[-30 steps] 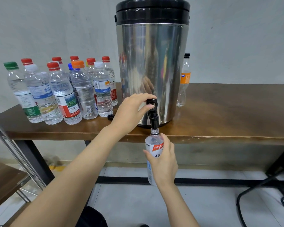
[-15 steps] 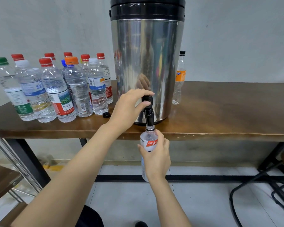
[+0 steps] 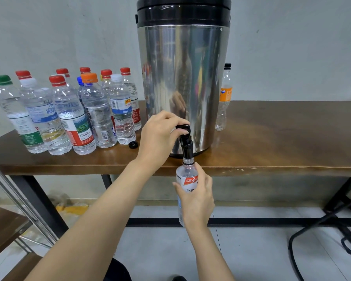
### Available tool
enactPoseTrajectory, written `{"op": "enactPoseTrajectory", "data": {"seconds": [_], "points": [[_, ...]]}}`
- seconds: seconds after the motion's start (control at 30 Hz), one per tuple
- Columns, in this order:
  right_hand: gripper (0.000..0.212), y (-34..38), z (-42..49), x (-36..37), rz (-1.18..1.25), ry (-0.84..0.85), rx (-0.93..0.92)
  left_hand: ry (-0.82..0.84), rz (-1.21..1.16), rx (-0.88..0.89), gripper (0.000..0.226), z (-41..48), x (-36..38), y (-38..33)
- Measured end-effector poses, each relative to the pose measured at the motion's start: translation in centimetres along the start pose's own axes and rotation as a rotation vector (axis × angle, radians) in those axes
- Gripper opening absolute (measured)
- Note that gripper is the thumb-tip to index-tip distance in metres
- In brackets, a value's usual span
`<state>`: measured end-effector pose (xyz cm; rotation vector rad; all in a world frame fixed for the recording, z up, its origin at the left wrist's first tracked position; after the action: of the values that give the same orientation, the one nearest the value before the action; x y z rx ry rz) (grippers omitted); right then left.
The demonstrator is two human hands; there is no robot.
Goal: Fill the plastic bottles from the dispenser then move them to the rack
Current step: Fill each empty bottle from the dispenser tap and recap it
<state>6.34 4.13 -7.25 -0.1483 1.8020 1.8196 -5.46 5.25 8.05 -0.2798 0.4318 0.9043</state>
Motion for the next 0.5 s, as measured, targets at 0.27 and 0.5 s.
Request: {"op": "enactPoseTrajectory", "data": {"seconds": [0.27,0.5], "points": [[0.079,-0.1,0.2,0.0,0.018,0.008,-0.005,-0.130,0.041,0.084,0.011,-5.6,0.3,-0.3],[0.078,-0.1,0.1,-0.2,0.033,0.023,-0.013,-0.136,0.020,-0.072,0.034,-5.8,0.6,-1.6]]}}
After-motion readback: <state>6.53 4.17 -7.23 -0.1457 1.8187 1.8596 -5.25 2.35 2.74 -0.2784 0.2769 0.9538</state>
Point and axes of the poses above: each hand's wrist, its own z-axis towards the middle knuckle, its own x-axis out of the palm, y = z × x, the point moved 3 cm from there along z, towards the middle knuckle, and after that the axes turned 15 degrees about x, right-handed, at the moved point
